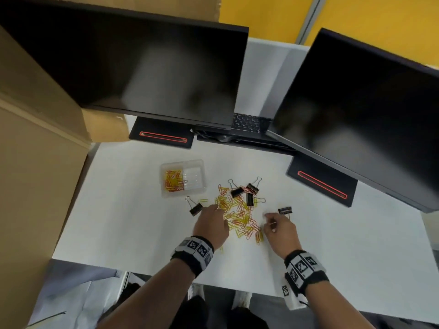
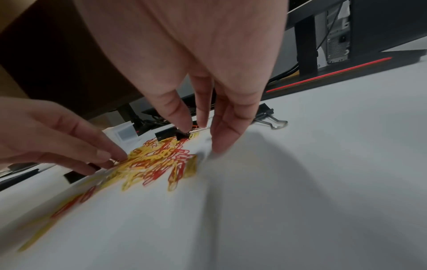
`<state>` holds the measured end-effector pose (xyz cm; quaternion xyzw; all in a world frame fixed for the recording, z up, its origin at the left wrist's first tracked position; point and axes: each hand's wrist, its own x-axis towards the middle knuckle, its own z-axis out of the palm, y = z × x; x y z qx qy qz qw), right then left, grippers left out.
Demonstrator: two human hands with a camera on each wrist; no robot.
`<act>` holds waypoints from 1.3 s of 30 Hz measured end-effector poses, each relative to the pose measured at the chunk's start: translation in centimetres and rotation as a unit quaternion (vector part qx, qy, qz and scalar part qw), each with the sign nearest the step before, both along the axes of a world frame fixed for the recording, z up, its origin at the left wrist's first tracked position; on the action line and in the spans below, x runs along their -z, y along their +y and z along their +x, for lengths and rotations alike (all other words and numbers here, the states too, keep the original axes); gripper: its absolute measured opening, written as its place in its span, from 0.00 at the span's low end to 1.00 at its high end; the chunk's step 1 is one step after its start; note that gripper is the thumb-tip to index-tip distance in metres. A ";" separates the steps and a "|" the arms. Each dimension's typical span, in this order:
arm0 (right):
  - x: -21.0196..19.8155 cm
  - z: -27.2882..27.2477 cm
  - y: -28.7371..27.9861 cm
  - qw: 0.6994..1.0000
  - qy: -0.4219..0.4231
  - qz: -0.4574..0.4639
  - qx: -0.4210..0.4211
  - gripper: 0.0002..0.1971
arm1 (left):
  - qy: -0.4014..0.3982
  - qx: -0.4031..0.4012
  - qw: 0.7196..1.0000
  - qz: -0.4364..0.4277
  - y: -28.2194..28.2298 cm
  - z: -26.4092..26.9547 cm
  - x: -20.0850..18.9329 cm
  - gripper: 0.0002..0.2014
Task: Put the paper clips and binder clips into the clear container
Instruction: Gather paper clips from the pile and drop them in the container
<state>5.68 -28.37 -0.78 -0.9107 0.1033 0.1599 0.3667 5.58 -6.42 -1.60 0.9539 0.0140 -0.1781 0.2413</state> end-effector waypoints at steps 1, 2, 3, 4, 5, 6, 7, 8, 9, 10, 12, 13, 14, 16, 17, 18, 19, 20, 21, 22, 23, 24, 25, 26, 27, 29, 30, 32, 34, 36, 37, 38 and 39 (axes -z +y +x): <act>0.2 -0.4 0.1 1.000 0.004 -0.002 -0.008 0.16 | 0.000 0.002 1.000 -0.004 -0.3 -0.4 0.2 0.23; 0.3 -0.7 0.3 1.000 0.004 -0.005 -0.019 0.20 | 0.002 0.006 1.000 -0.008 -0.5 -0.7 0.4 0.25; 0.4 -1.0 0.5 0.999 0.002 -0.002 -0.034 0.24 | 0.006 0.009 1.000 -0.013 -0.7 -1.0 0.6 0.28; 0.4 -1.2 0.9 0.999 0.002 0.001 -0.052 0.28 | 0.013 0.012 1.000 -0.019 -0.8 -1.3 0.7 0.30; 0.6 -1.4 1.2 0.997 0.004 0.000 -0.074 0.31 | 0.015 0.017 1.000 -0.022 -1.0 -1.4 0.8 0.32; 0.7 -1.4 1.5 0.995 0.008 -0.008 -0.101 0.33 | 0.014 0.023 0.999 -0.018 -1.1 -1.6 0.9 0.32; 1.0 -1.5 1.8 0.991 0.009 -0.025 -0.129 0.33 | 0.009 0.027 1.000 -0.009 -1.2 -1.6 1.0 0.31; 1.3 -1.5 2.1 0.987 0.005 -0.047 -0.154 0.32 | 0.000 0.027 1.000 -0.003 -1.3 -1.6 1.0 0.29; 1.6 -1.4 2.4 0.983 -0.007 -0.068 -0.172 0.30 | -0.009 0.022 1.000 -0.003 -1.3 -1.5 1.1 0.26; 1.9 -1.3 2.6 0.979 -0.023 -0.083 -0.182 0.26 | -0.018 0.014 1.000 -0.009 -1.3 -1.4 1.1 0.23; 2.1 -0.9 3.0 0.978 -0.058 -0.091 -0.179 0.17 | -0.032 0.001 0.999 -0.023 -1.2 -1.0 1.2 0.18; 2.1 -0.7 3.1 0.977 -0.068 -0.092 -0.177 0.14 | -0.035 -0.003 0.999 -0.030 -1.2 -0.9 1.3 0.16; 2.0 -0.4 3.1 0.978 -0.073 -0.089 -0.175 0.12 | -0.035 -0.006 0.999 -0.038 -1.1 -0.7 1.3 0.14; 1.9 -0.1 3.1 0.980 -0.076 -0.080 -0.164 0.11 | -0.030 -0.014 0.998 -0.054 -1.0 -0.4 1.4 0.11; 1.9 0.0 3.0 0.982 -0.075 -0.076 -0.156 0.11 | -0.028 -0.020 0.998 -0.060 -0.9 -0.3 1.4 0.09; 1.9 0.2 3.0 0.984 -0.073 -0.071 -0.148 0.11 | -0.025 -0.029 0.997 -0.067 -0.9 -0.2 1.4 0.08; 1.9 0.2 2.9 0.986 -0.073 -0.064 -0.139 0.10 | -0.022 -0.040 0.996 -0.077 -0.8 -0.1 1.5 0.07; 2.0 0.3 2.9 0.988 -0.070 -0.056 -0.128 0.10 | -0.016 -0.052 0.995 -0.089 -0.8 -0.1 1.5 0.06; 2.0 0.4 2.8 0.990 -0.068 -0.048 -0.117 0.10 | -0.010 -0.063 0.993 -0.101 -0.7 0.0 1.5 0.06; 2.0 0.4 2.8 0.992 -0.064 -0.040 -0.105 0.10 | -0.003 -0.073 0.991 -0.115 -0.7 0.0 1.5 0.06; 2.1 0.4 2.8 0.993 -0.061 -0.030 -0.092 0.10 | 0.000 -0.085 0.988 -0.131 -0.6 0.0 1.6 0.05; 2.1 0.4 2.7 0.995 -0.056 -0.021 -0.079 0.10 | 0.003 -0.096 0.984 -0.147 -0.6 0.0 1.6 0.05; 2.0 0.4 2.6 0.996 -0.051 -0.013 -0.068 0.10 | 0.004 -0.106 0.981 -0.161 -0.5 -0.1 1.7 0.05; 1.9 0.4 2.5 0.997 -0.045 -0.004 -0.059 0.10 | 0.006 -0.114 0.978 -0.172 -0.5 -0.1 1.7 0.05; 1.7 0.4 2.4 0.998 -0.039 0.005 -0.051 0.10 | 0.009 -0.123 0.975 -0.184 -0.4 -0.1 1.6 0.05; 1.2 0.4 2.2 0.999 -0.031 0.025 -0.032 0.09 | 0.019 -0.145 0.966 -0.214 -0.2 -0.1 1.4 0.04; 0.9 0.4 2.1 0.999 -0.029 0.036 -0.019 0.09 | 0.019 -0.156 0.961 -0.226 -0.2 -0.1 1.3 0.04; 0.3 0.3 1.9 0.997 -0.025 0.067 0.011 0.09 | 0.017 -0.178 0.950 -0.255 0.0 -0.1 1.0 0.04; -0.3 0.4 2.0 0.994 -0.022 0.104 0.040 0.10 | 0.015 -0.201 0.939 -0.278 0.3 0.0 0.6 0.04; -1.0 0.7 2.2 0.987 -0.024 0.142 0.067 0.11 | 0.003 -0.206 0.935 -0.288 0.4 0.1 -0.1 0.05; -1.5 0.9 2.4 0.983 -0.027 0.165 0.078 0.10 | -0.008 -0.207 0.934 -0.292 0.5 0.1 -0.6 0.05; -1.8 1.2 2.9 0.979 -0.028 0.184 0.079 0.10 | -0.019 -0.211 0.932 -0.292 0.7 0.2 -1.1 0.05; -2.3 1.7 3.6 0.977 -0.029 0.198 0.072 0.10 | -0.032 -0.220 0.931 -0.291 1.1 0.3 -1.8 0.05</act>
